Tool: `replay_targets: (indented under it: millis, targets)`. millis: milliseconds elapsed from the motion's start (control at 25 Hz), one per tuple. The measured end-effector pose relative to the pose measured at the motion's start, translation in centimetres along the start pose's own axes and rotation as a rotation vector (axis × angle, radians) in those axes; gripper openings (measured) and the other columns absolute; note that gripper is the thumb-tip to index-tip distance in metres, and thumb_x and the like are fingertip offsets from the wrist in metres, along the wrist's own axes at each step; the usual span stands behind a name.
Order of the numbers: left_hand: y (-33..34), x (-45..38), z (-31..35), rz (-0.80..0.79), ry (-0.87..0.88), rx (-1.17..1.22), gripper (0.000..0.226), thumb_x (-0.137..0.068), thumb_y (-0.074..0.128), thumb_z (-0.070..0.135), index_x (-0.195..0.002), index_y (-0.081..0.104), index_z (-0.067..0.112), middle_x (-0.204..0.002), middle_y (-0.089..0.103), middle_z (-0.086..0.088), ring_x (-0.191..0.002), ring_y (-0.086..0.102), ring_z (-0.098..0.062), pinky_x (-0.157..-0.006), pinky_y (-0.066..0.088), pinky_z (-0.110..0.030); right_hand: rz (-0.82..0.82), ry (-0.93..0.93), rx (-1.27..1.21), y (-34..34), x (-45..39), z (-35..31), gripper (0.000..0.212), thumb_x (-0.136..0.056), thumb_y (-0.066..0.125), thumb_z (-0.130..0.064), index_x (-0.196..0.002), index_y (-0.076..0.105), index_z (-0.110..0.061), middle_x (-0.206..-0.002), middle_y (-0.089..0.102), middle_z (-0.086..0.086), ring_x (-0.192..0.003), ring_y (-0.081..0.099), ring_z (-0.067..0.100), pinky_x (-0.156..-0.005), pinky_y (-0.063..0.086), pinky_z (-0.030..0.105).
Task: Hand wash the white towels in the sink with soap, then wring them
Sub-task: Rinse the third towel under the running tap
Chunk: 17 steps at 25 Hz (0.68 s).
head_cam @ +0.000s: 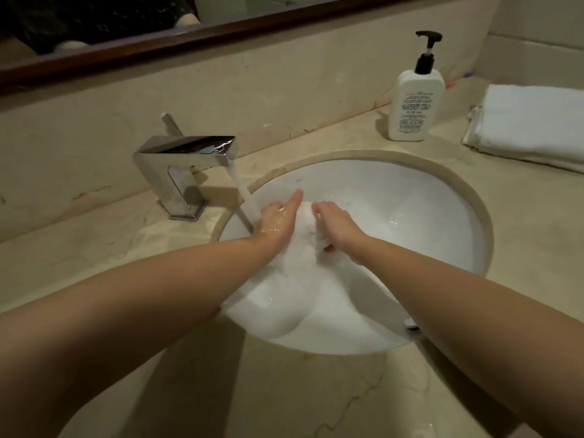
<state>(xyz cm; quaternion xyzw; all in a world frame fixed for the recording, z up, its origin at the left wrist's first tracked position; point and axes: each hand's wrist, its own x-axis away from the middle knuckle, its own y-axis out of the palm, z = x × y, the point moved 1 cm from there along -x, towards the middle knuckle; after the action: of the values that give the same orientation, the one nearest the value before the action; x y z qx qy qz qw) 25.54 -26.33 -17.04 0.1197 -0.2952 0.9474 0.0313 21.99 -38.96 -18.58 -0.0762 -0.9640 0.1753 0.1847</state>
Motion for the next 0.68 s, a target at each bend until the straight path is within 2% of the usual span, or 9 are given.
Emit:
replay_targets:
  millis: [80,200,240,320,400,480,520,600,680]
  targets:
    - [-0.5,0.2,-0.3,0.031,-0.025,-0.057,0.066,-0.093,0.048,0.071,-0.111,0.071,0.011,-0.104,0.064,-0.009,-0.106,0.061,-0.03,-0.089,0.042,-0.031,0.001,0.008,0.018,0.0,0.3,-0.3,0.068,-0.08,0.035,-0.082,-0.117,0.053,-0.027,-0.119,0.057,0.004,-0.113,0.055,0.029,-0.09,0.055,0.048]
    - [-0.1,0.4,-1.2,0.014,-0.002,-0.074,0.059,-0.095,0.047,0.069,-0.111,0.064,0.015,-0.112,0.064,-0.009,-0.111,0.06,-0.034,-0.095,0.045,-0.036,0.066,-0.029,0.145,1.0,-0.1,0.4,0.05,-0.095,0.039,-0.066,-0.115,0.047,-0.021,-0.127,0.043,0.004,-0.127,0.037,0.025,-0.101,0.037,0.037]
    - [0.2,0.6,-1.3,-0.011,0.001,-0.047,0.056,-0.097,0.043,0.068,-0.113,0.06,0.018,-0.114,0.062,-0.006,-0.115,0.058,-0.032,-0.096,0.043,-0.035,0.098,-0.054,0.186,1.3,0.0,0.5,0.044,-0.098,0.04,-0.059,-0.116,0.045,-0.018,-0.132,0.036,0.004,-0.13,0.032,0.024,-0.099,0.032,0.034]
    - [0.2,1.1,-1.4,-0.045,0.016,0.009,0.063,-0.098,0.033,0.072,-0.13,0.057,0.024,-0.123,0.059,-0.001,-0.125,0.054,-0.027,-0.1,0.037,-0.032,0.109,-0.098,0.203,1.7,-0.1,0.9,0.036,-0.1,0.04,-0.049,-0.118,0.039,-0.017,-0.137,0.037,0.003,-0.126,0.04,0.025,-0.097,0.035,0.035]
    - [0.4,1.4,-1.4,-0.059,0.04,0.025,0.072,-0.096,0.026,0.076,-0.138,0.057,0.027,-0.132,0.06,-0.001,-0.129,0.052,-0.026,-0.104,0.035,-0.034,0.087,-0.092,0.161,2.2,-0.1,1.2,0.045,-0.101,0.036,-0.049,-0.134,0.033,-0.019,-0.143,0.046,0.006,-0.119,0.053,0.029,-0.099,0.042,0.041]
    - [0.9,1.4,-2.0,-0.028,0.043,-0.029,0.071,-0.097,0.022,0.075,-0.124,0.067,0.028,-0.116,0.065,-0.003,-0.12,0.058,-0.029,-0.103,0.04,-0.037,0.079,-0.077,0.153,2.8,-0.2,1.5,0.061,-0.101,0.032,-0.055,-0.153,0.021,-0.026,-0.155,0.038,0.005,-0.132,0.048,0.03,-0.108,0.038,0.045]
    - [1.2,1.3,-2.3,-0.006,0.041,-0.056,0.069,-0.097,0.021,0.075,-0.114,0.07,0.029,-0.108,0.066,-0.002,-0.113,0.06,-0.029,-0.101,0.043,-0.038,0.083,-0.079,0.165,3.2,-0.3,1.6,0.064,-0.1,0.029,-0.058,-0.156,0.02,-0.029,-0.157,0.034,0.005,-0.137,0.043,0.03,-0.111,0.036,0.047]
    - [1.7,0.9,-2.6,0.033,0.007,-0.084,0.069,-0.098,0.019,0.073,-0.103,0.071,0.028,-0.102,0.068,-0.003,-0.106,0.063,-0.028,-0.099,0.046,-0.039,0.111,-0.055,0.184,3.8,-1.0,1.6,0.065,-0.098,0.027,-0.062,-0.154,0.029,-0.03,-0.152,0.038,0.006,-0.135,0.044,0.031,-0.11,0.037,0.047]
    - [2.3,-0.1,-2.6,0.063,-0.056,-0.102,0.072,-0.098,0.019,0.073,-0.104,0.072,0.025,-0.1,0.068,-0.004,-0.103,0.064,-0.03,-0.098,0.048,-0.04,0.159,-0.034,0.225,3.9,-1.9,1.6,0.065,-0.097,0.029,-0.065,-0.147,0.042,-0.025,-0.141,0.048,0.008,-0.126,0.05,0.031,-0.103,0.041,0.044]
